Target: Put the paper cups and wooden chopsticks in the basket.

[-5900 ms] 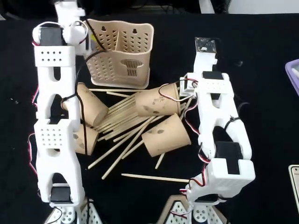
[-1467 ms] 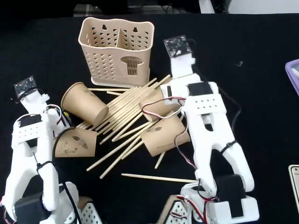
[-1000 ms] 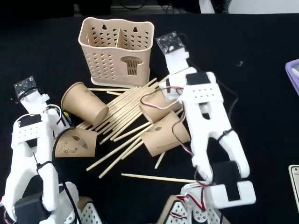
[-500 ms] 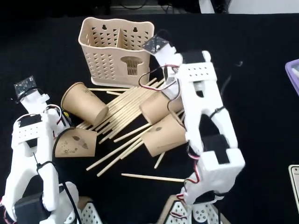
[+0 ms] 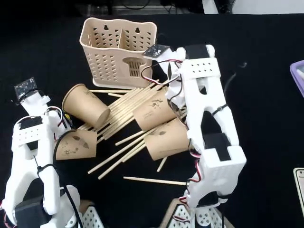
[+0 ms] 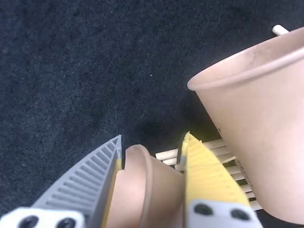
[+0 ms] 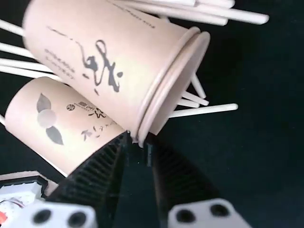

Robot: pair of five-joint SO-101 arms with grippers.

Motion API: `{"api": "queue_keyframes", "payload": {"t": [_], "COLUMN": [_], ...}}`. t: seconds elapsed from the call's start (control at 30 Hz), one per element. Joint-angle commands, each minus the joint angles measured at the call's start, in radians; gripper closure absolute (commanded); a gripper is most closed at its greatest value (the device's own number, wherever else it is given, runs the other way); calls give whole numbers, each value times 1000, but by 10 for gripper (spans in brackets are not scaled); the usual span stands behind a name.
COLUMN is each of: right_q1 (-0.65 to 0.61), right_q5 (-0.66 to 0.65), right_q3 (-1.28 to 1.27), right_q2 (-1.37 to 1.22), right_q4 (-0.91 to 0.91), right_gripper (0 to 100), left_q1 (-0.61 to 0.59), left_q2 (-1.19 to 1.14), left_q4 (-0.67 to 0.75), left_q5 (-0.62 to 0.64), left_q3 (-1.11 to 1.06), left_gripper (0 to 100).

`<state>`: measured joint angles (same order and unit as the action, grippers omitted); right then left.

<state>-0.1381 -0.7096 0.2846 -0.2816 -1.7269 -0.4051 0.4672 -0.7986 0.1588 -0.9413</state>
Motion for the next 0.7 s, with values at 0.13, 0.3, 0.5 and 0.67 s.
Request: {"api": "queue_keyframes", "payload": {"t": [0.13,0.3,0.5,0.67], "right_q1": [97,155,121,48], "right_q5": [-12,-8,48,138], "right_q3": [-28,-58,-165,-255], "right_q2": [237,302,268,249], "right_q4": [-32,-32,54,109], "right_gripper": [988,988,987,919], "left_q1": [-8,-8,-8,-8], "left_q2": [34,34,34,34], "left_q4": [12,12,12,12], "left_q5": [3,3,3,3], "left_q3": [1,1,1,1], "left_gripper": [791,791,791,791]}}
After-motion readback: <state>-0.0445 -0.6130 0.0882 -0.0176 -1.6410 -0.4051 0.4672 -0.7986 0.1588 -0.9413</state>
